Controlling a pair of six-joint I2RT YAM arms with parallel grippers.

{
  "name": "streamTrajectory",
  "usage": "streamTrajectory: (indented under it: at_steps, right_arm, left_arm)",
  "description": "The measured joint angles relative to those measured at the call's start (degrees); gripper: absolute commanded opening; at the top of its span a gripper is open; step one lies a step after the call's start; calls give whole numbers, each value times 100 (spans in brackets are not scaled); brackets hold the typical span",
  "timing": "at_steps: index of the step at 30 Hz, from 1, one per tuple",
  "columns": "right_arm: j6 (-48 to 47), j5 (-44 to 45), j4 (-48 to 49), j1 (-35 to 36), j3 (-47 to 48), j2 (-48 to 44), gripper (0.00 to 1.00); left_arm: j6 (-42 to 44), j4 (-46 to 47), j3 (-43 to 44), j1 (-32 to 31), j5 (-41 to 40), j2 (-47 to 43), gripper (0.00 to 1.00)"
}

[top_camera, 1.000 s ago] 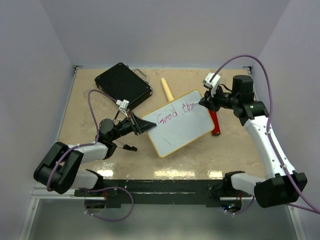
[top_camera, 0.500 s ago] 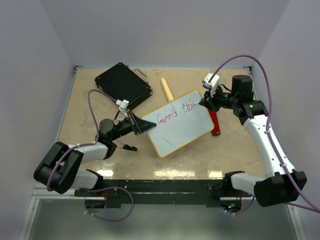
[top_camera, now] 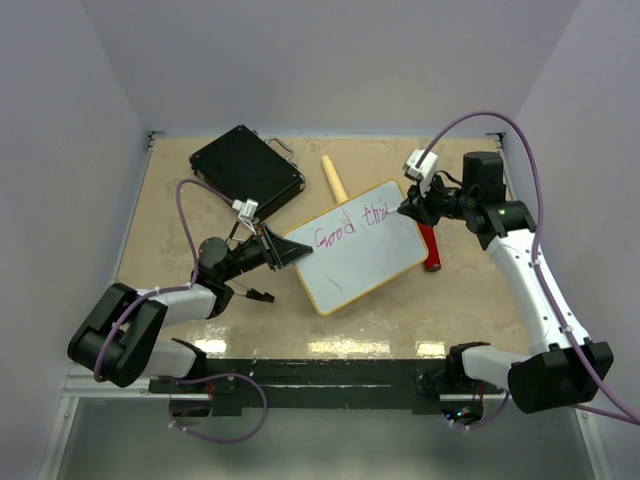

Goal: Write a sentence on the whiteboard

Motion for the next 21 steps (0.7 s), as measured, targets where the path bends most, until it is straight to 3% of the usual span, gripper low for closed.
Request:
streamTrajectory:
  at_steps: [13,21]
  right_arm:
    - [428,256,496,-2,83,122,0]
    - [188,251,190,-2,66,105,0]
  left_arm:
    - [0,-7,0,0,-28,0,0]
    - [2,-50,0,0,-22,0,0]
